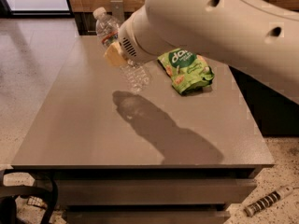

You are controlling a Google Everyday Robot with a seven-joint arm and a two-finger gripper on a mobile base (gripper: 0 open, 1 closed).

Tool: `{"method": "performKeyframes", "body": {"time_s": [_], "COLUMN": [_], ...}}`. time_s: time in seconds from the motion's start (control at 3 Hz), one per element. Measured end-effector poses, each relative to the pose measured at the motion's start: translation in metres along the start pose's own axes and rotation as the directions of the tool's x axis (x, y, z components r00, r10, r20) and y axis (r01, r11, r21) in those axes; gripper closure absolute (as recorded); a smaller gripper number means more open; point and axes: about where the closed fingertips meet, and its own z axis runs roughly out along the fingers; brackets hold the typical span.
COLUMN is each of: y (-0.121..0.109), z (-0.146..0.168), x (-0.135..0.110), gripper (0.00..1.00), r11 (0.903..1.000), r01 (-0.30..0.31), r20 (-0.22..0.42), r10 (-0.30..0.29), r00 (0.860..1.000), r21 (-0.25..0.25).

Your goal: Place water bottle upright

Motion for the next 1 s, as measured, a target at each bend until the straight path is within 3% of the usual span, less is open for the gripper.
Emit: {"method": "performKeyframes", "body": {"time_s": [0.33, 0.67, 1.0], "y": [0.0032, 0.0058, 0.0094], "z": [-0.0011, -0.0001, 0.0007], "x": [0.0072, 0.0059, 0.0045], "gripper": [1.00, 1.00, 1.00], "r11": [0.9963, 0.9924, 0.9924], "r01": [0.058, 0.105, 0.104], "r20": [0.060, 0.061, 0.079], "r10": [-0.054, -0.101, -0.099], "r00": [0.997, 0.993, 0.992], "r21": [-0.064, -0.064, -0.066]}}
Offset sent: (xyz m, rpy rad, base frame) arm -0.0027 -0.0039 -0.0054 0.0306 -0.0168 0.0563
